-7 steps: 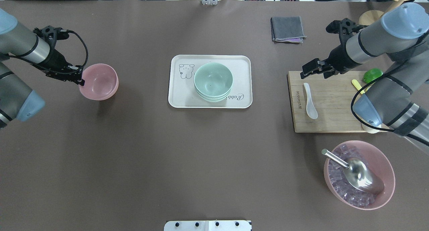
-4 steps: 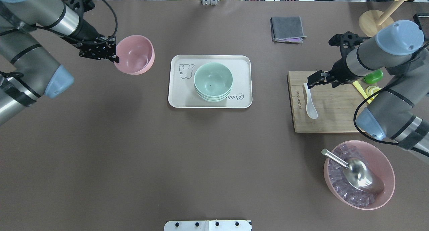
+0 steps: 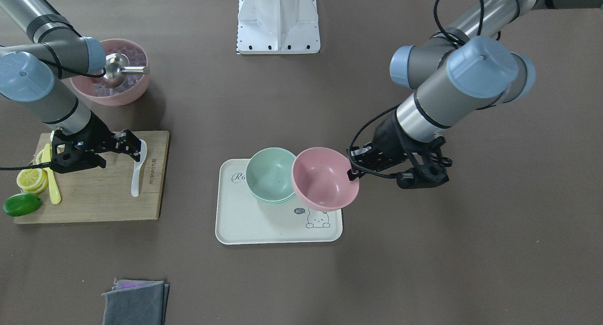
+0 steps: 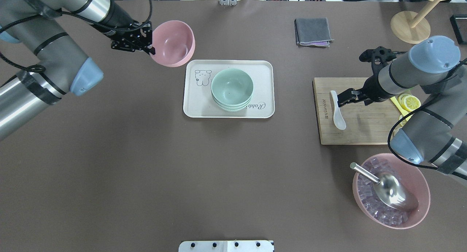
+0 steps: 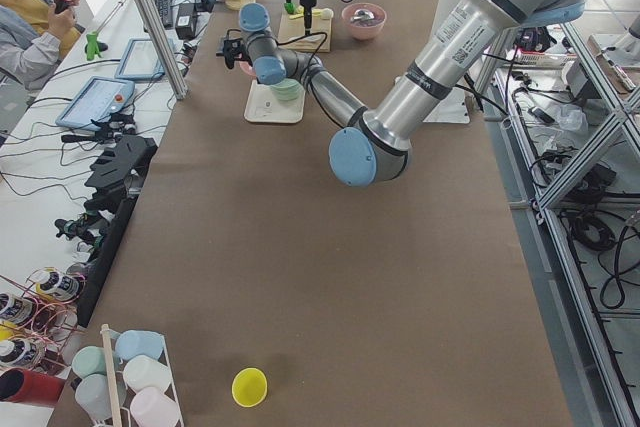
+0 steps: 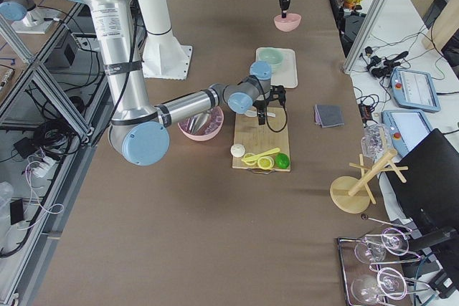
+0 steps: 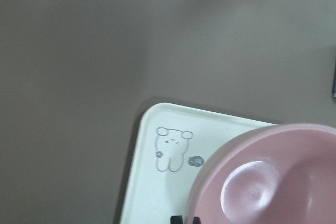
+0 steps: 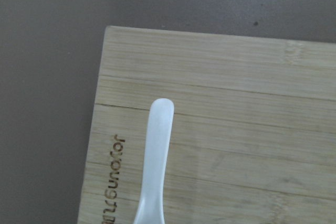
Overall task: Stack pink bowl on green and place spoon
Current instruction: 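Carry pink bowl onto green bowl with left gripper while right grasps spoon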
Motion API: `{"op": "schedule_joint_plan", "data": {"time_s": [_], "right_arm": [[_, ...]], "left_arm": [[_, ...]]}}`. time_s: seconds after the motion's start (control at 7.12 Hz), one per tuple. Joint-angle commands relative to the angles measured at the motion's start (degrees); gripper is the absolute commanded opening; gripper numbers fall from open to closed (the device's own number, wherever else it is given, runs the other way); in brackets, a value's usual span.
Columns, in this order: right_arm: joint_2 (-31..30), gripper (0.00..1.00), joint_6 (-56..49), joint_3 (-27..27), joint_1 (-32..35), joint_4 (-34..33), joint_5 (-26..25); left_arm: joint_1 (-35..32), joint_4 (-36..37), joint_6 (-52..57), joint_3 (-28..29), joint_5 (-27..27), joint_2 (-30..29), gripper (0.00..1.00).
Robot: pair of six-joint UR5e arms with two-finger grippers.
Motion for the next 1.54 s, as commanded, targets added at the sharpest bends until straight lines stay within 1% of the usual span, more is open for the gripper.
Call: {"op": "schedule_joint_plan", "data": {"time_s": [0.0, 0.14, 0.28, 0.56, 0.7, 0.84, 0.98, 1.12, 1.26, 1.4], "right_arm": [[1.8, 0.85, 0.1, -0.7, -1.4, -0.4, -0.2], [2.0, 0.85, 0.1, -1.2, -1.9, -0.3, -0.3], [2.0, 0.83, 0.1, -1.3, -2.1, -0.2, -1.2], [2.6, 0.79, 0.2, -1.6, -2.3, -0.4, -1.5], [3.4, 0.79, 0.2, -2.2, -2.3, -0.5, -1.5], [3.5, 0.75, 0.6, -2.2, -2.3, -0.5, -2.2], [3.6, 0.67, 0.6, -2.2, -2.3, -0.5, -2.4], [3.5, 0.59, 0.5, -2.6, -2.3, -0.5, -2.4], [3.5, 0.41, 0.5, -2.5, -2.3, -0.5, -2.3], [3.6, 0.26, 0.6, -2.6, -2.3, -0.5, -2.3]], "left_arm": [[2.4, 0.7, -1.2, 1.7, 2.4, -3.0, 0.00], [3.7, 0.7, -1.2, 1.8, 4.0, -3.1, 0.00], [5.8, 0.7, -1.2, 2.5, 7.1, -3.4, 0.00], [9.0, 0.9, -1.2, 2.9, 7.7, -3.6, 0.00], [9.5, 1.1, -1.2, 2.9, 7.7, -3.6, 0.00], [9.8, 1.2, -1.2, 2.9, 7.7, -3.4, 0.00], [9.8, 1.2, -1.1, 3.1, 7.7, -3.5, 0.00], [9.8, 0.8, -0.6, 4.8, 10.1, -3.7, 0.99], [9.9, 1.1, -1.2, 4.5, 13.3, -3.8, 0.98], [9.8, 1.2, -1.2, 4.0, 13.2, -3.4, 0.98]]}}
